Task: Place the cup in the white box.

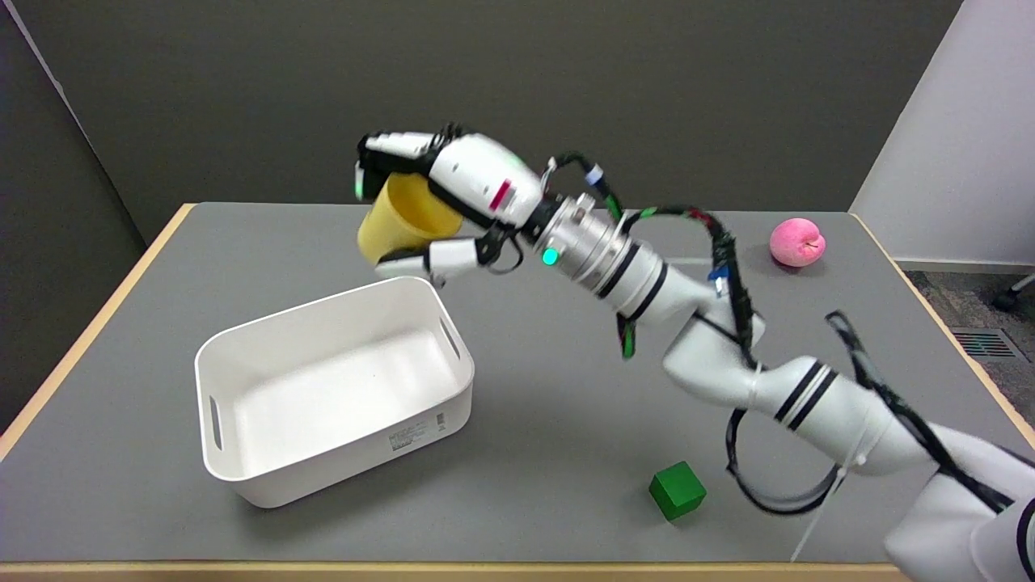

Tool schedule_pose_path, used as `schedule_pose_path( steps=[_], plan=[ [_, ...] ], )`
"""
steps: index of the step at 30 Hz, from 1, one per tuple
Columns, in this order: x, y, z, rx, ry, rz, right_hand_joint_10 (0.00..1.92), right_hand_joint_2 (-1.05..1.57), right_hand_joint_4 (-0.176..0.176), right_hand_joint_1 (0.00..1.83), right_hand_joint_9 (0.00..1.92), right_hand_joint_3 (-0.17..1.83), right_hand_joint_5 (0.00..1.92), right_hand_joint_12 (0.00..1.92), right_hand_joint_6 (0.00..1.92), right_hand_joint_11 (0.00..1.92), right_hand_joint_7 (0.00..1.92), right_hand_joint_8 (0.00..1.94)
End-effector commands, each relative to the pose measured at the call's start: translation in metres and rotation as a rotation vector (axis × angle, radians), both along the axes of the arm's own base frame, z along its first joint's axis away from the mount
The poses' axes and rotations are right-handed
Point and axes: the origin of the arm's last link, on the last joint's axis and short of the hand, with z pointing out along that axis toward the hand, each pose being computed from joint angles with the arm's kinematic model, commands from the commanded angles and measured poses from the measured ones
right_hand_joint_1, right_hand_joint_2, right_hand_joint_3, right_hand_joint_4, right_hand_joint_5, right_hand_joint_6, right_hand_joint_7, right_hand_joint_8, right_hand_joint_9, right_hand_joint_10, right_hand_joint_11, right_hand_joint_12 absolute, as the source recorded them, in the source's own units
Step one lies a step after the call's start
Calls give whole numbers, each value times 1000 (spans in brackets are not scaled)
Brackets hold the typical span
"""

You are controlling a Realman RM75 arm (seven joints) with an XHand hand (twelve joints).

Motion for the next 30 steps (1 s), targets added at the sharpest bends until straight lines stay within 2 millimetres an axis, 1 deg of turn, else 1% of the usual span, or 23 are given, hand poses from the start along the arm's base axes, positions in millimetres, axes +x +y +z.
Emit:
schedule_pose_path(
  steps=[1, 2, 3, 7, 9, 11, 16, 18, 19, 20, 21, 22, 23, 24, 25, 26, 27, 30],
  plan=[
    [-93, 9, -58, 67, -154, -383, 1547, 1193, -125, 1323, 731, 144, 540, 1884, 1595, 826, 753, 1355],
    [-97, 7, -59, 63, -150, -393, 1552, 1199, -125, 1322, 729, 135, 537, 1888, 1600, 837, 750, 1360],
    [-106, 6, -61, 56, -142, -420, 1558, 1207, -125, 1319, 726, 124, 534, 1893, 1606, 853, 746, 1367],
    [-130, 5, -68, 49, -139, -506, 1562, 1208, -125, 1318, 726, 126, 532, 1893, 1608, 859, 743, 1373],
    [-137, 6, -74, 61, -140, -539, 1566, 1208, -125, 1318, 726, 128, 530, 1896, 1609, 852, 741, 1376],
    [-138, 6, -78, 68, -137, -544, 1571, 1207, -124, 1317, 723, 131, 528, 1901, 1611, 843, 740, 1379],
    [-125, 9, -80, 88, -147, -504, 1590, 1205, -117, 1313, 715, 147, 526, 1921, 1618, 804, 730, 1388],
    [-120, 9, -80, 92, -150, -490, 1621, 1257, -118, 1305, 692, 80, 481, 1921, 1627, 678, 693, 1427],
    [-118, 10, -80, 93, -153, -485, 1432, 1108, -54, 1183, 633, 385, 396, 1921, 1346, 470, 627, 1152],
    [-115, 10, -79, 94, -157, -474, 1176, 904, 31, 1019, 557, 801, 287, 1921, 969, 208, 543, 780],
    [-112, 10, -77, 94, -161, -466, 942, 793, 58, 891, 377, 913, 211, 1711, 681, 133, 374, 534],
    [-110, 10, -76, 93, -162, -460, 745, 723, 65, 789, 192, 926, 154, 1471, 456, 121, 203, 356],
    [-108, 10, -75, 91, -160, -452, 594, 676, 69, 713, 71, 931, 106, 1299, 322, 92, 86, 242],
    [-106, 9, -74, 85, -152, -437, 488, 654, 70, 660, 27, 923, 64, 1202, 305, 35, 33, 206],
    [-106, 10, -73, 82, -146, -429, 341, 628, 71, 616, -1, 916, 36, 1059, 273, -1, -1, 148],
    [-104, 10, -72, 78, -141, -417, 122, 594, 72, 585, -1, 909, 32, 833, 218, -1, -1, 53],
    [-102, 9, -70, 71, -139, -401, -1, 572, 73, 562, -1, 901, 30, 687, 182, -1, -1, -1],
    [-94, 9, -64, 65, -158, -362, -1, 553, 80, 535, -1, 866, 28, 554, 158, -1, -1, -1]
  ],
)
